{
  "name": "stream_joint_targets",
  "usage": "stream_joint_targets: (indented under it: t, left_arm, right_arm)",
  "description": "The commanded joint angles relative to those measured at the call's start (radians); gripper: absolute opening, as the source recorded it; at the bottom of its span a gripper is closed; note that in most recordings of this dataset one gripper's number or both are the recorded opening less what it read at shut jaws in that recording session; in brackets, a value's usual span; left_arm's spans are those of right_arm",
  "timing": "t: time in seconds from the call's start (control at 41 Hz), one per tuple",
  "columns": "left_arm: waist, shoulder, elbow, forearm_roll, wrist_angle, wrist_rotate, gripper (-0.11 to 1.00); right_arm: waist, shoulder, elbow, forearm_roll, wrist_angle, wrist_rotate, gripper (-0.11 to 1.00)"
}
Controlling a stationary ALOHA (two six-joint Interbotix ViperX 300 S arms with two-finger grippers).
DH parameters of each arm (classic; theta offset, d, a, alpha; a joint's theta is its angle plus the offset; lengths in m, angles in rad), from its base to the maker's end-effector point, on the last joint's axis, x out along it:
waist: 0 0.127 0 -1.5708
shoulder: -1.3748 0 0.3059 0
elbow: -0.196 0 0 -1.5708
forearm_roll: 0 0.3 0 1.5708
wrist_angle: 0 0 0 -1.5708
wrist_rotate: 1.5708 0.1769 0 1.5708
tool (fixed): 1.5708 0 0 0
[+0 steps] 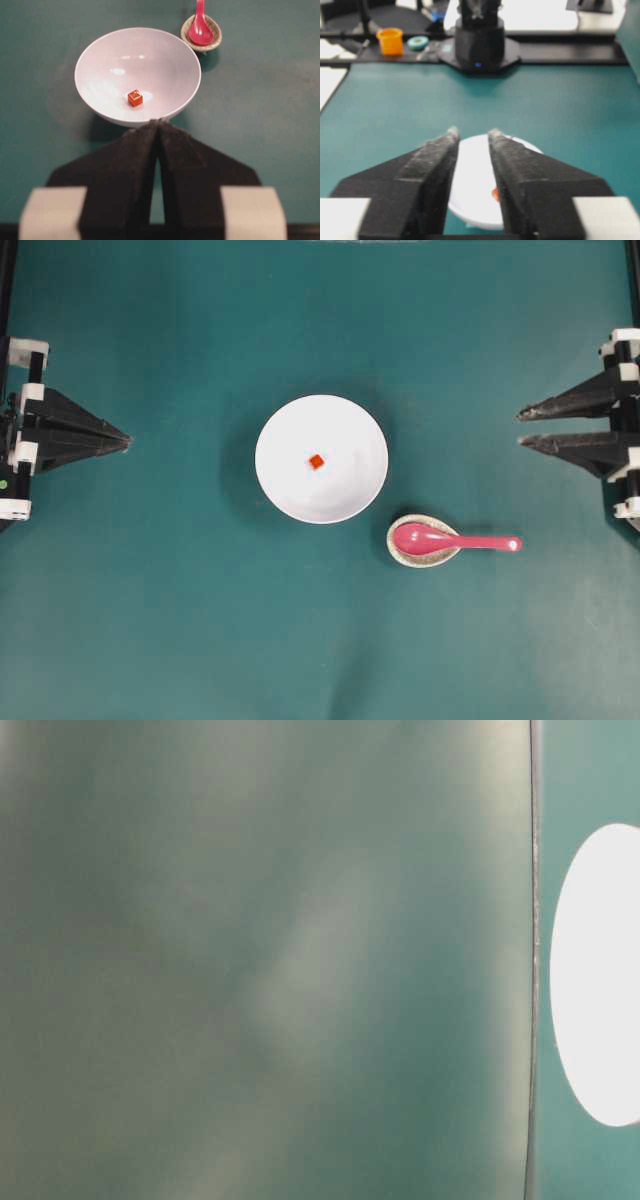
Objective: Grip the spoon and scoop the red block from the bowl with right arm.
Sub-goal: 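Move the right gripper toward the pink spoon handle, then lower the right gripper over the pink spoon handle and close on it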
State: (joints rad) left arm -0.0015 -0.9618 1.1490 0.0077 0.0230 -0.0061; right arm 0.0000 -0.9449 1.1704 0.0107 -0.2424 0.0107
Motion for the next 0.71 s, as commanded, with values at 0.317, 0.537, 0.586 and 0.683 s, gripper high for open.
stream_joint_targets:
  t: [0.317, 0.537, 0.586, 0.683]
  left_arm:
    - [0.041, 0.009, -0.028, 0.002, 0.006, 0.009, 0.00]
    - [0.041, 0.009, -0.028, 0.002, 0.034, 0.002, 0.00]
    - [0.041, 0.009, -0.028, 0.002, 0.035, 0.002, 0.00]
    - [0.041, 0.009, -0.028, 0.002, 0.034, 0.000, 0.00]
  right_arm:
    - [0.058, 0.055, 0.087, 0.048, -0.135, 0.002, 0.41]
    - [0.118, 0.130, 0.170, 0.112, -0.299, 0.002, 0.41]
    - [0.133, 0.156, 0.186, 0.126, -0.342, 0.002, 0.41]
    - [0.163, 0.218, 0.209, 0.144, -0.422, 0.002, 0.41]
